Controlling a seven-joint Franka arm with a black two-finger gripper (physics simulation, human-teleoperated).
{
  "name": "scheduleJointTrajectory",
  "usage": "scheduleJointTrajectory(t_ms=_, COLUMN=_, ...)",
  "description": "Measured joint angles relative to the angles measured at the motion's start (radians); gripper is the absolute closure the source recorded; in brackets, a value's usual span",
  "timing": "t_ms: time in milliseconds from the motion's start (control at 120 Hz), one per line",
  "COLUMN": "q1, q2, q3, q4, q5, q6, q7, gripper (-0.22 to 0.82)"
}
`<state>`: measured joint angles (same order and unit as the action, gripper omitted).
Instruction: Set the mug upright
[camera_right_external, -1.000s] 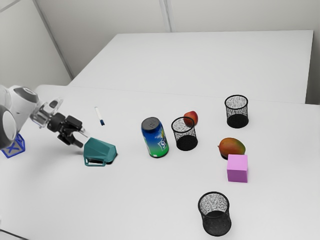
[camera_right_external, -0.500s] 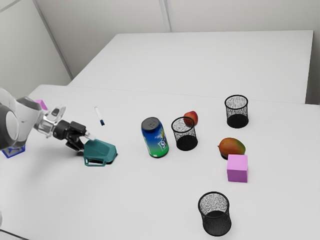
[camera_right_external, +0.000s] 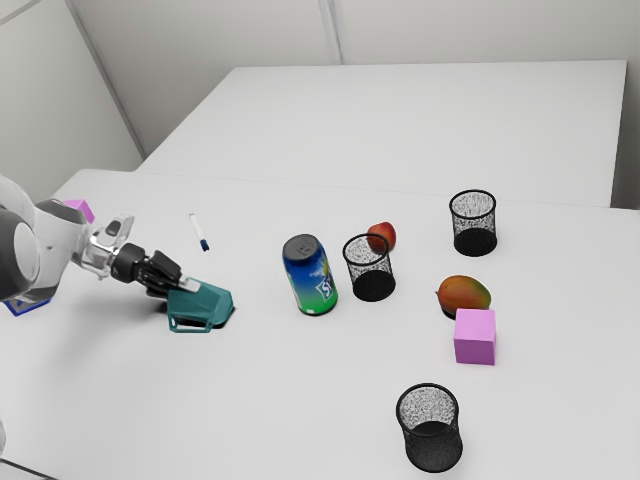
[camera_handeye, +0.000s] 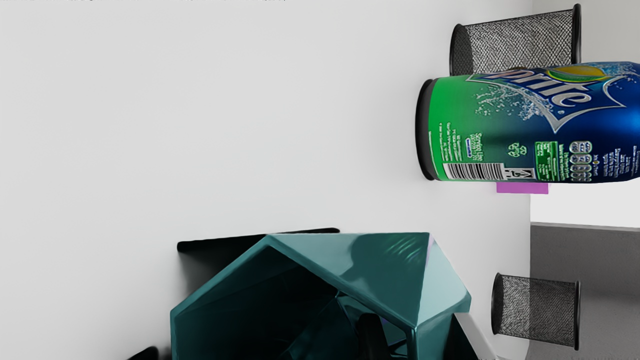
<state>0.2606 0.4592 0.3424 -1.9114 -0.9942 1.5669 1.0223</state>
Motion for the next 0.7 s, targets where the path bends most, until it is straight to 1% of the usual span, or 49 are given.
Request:
scheduleJointTrajectory(t_ms=67, q1=0.0, q2=-0.001, q3=-0.001, q4=0.0, q5=0.0, q6=0.003, q7=0.005, gripper=0.69)
scheduleJointTrajectory(t_ms=200, q1=-0.008, q2=-0.026, q3=-0.005, q4=0.001, q5=0.008, q6=0.019, q7=0.012, gripper=0.73)
scheduleJointTrajectory(t_ms=383, q1=-0.062, q2=-0.157, q3=-0.016, q4=0.013, q5=0.068, q6=0.05, q7=0.009, gripper=0.77)
scheduleJointTrajectory(t_ms=533, q1=-0.124, q2=-0.246, q3=-0.063, q4=0.043, q5=0.218, q6=0.11, q7=-0.015, gripper=0.78)
scheduleJointTrajectory(t_ms=700, q1=-0.189, q2=-0.289, q3=-0.151, q4=0.061, q5=0.508, q6=0.243, q7=-0.061, gripper=0.78)
